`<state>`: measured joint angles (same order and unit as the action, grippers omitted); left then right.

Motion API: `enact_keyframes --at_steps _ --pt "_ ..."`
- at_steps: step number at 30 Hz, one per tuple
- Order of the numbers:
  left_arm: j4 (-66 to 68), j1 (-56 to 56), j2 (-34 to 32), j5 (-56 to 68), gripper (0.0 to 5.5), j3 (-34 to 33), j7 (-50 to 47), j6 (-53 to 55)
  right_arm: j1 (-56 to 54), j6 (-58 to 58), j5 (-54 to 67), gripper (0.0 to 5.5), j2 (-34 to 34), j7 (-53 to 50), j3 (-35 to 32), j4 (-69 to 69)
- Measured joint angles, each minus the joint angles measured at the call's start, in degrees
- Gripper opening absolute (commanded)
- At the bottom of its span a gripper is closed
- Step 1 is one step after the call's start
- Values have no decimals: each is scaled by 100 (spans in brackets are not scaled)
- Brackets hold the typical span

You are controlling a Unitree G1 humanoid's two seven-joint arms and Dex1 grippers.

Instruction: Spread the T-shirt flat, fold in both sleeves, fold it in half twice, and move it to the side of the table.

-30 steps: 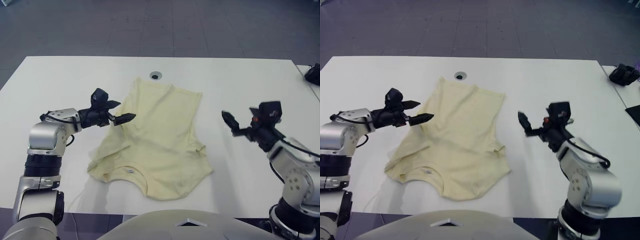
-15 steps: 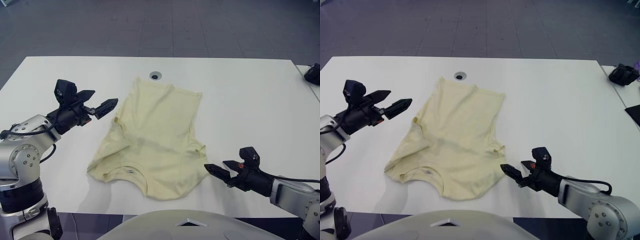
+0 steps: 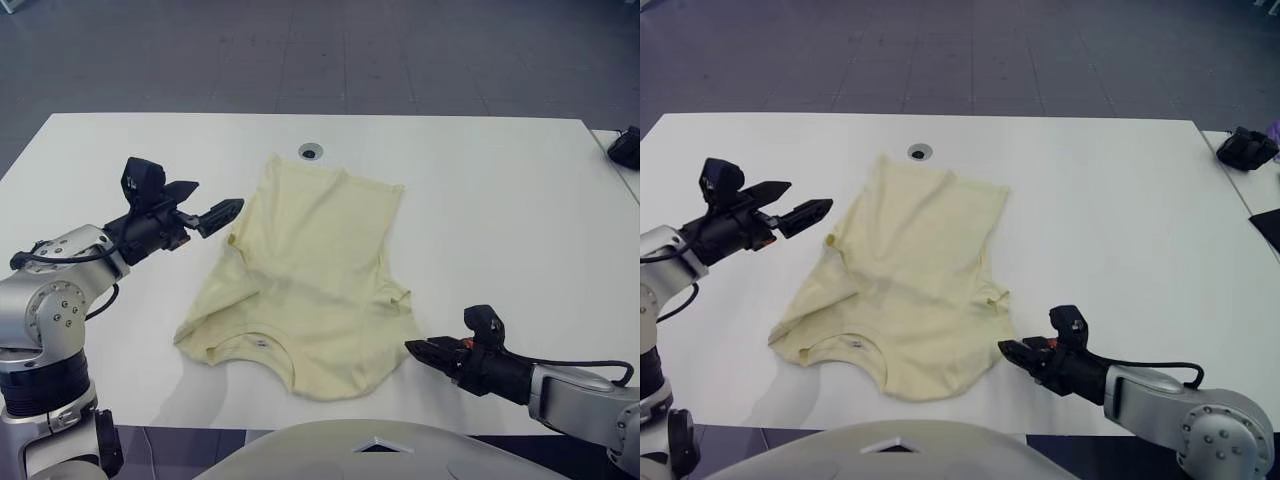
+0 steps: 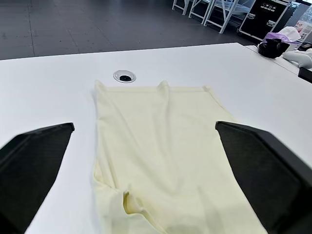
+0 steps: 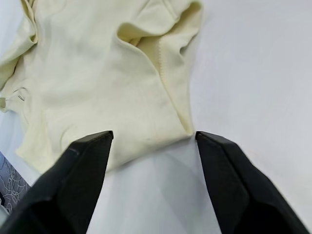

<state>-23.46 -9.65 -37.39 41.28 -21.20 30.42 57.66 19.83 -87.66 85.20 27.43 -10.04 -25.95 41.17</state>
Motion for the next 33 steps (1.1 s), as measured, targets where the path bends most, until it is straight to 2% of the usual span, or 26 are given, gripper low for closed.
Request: enact_keyframes --at_steps 7,16,25,28,33 --pt "0 1 -35 0 540 51 -19 4 100 887 486 149 619 -429 625 -462" --pt "8 -5 -35 -5 540 176 -60 4 48 1726 -63 4 689 50 1347 -880" --pt "6 -5 -35 -3 540 182 -98 4 98 2307 -814 4 867 1277 1633 -1227" --pt "9 -8 -35 -5 540 189 -100 3 -54 2136 -387 4 1107 500 1408 -1027" --pt "18 -41 -34 -10 540 225 -117 -2 -951 2053 178 4 1658 -521 1197 -1469"
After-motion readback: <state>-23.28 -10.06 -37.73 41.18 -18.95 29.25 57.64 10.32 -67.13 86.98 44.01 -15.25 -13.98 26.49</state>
